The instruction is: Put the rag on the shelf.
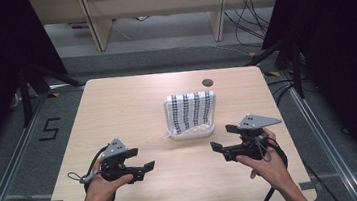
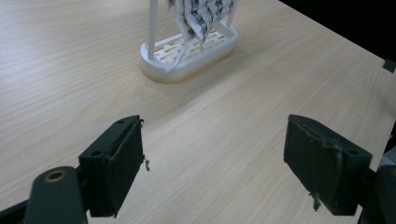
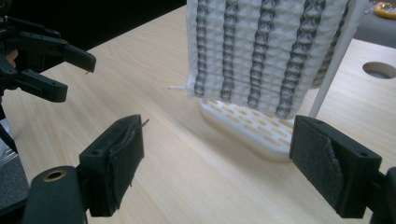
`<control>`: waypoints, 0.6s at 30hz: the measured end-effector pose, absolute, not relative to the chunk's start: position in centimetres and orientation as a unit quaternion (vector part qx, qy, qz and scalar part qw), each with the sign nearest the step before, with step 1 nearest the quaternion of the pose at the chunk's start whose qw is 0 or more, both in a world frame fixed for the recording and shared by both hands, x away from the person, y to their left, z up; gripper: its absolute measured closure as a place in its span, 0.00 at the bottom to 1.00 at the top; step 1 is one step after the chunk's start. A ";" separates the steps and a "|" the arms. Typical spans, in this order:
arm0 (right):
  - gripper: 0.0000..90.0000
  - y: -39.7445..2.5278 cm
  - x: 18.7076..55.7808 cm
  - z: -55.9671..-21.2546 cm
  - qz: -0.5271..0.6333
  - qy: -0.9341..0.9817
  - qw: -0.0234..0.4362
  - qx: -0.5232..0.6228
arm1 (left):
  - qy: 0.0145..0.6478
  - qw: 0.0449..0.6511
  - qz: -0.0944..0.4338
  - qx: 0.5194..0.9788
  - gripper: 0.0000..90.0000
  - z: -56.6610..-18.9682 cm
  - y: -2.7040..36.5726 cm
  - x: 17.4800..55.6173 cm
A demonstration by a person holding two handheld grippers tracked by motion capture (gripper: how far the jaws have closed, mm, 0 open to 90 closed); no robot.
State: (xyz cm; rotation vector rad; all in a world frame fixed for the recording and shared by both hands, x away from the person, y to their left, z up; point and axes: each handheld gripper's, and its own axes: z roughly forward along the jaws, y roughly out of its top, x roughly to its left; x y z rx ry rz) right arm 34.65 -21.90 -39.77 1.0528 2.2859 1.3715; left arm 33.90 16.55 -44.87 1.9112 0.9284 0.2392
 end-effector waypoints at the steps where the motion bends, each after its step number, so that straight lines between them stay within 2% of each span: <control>1: 0.21 -21.9 34.6 -40.1 0.480 0.786 0.137 0.364 | 0.381 0.477 0.097 0.786 0.21 -44.9 16.6 33.8; 10: 0.21 -22.4 34.3 -41.5 0.468 0.792 0.146 0.365 | 0.379 0.475 0.091 0.789 0.21 -46.0 16.7 32.8; 14: 0.21 -22.4 33.9 -42.1 0.464 0.792 0.121 0.379 | 0.375 0.478 0.087 0.790 0.22 -46.6 16.7 32.4; 15: 0.21 -22.6 34.1 -42.3 0.460 0.796 0.143 0.367 | 0.377 0.478 0.086 0.789 0.22 -46.7 16.7 32.3; 16: 0.21 -22.5 33.9 -42.4 0.460 0.793 0.130 0.377 | 0.376 0.475 0.087 0.791 0.21 -46.8 16.7 32.2; 18: 0.21 -22.6 33.9 -42.7 0.460 0.794 0.138 0.372 | 0.378 0.476 0.087 0.789 0.21 -47.0 16.8 32.0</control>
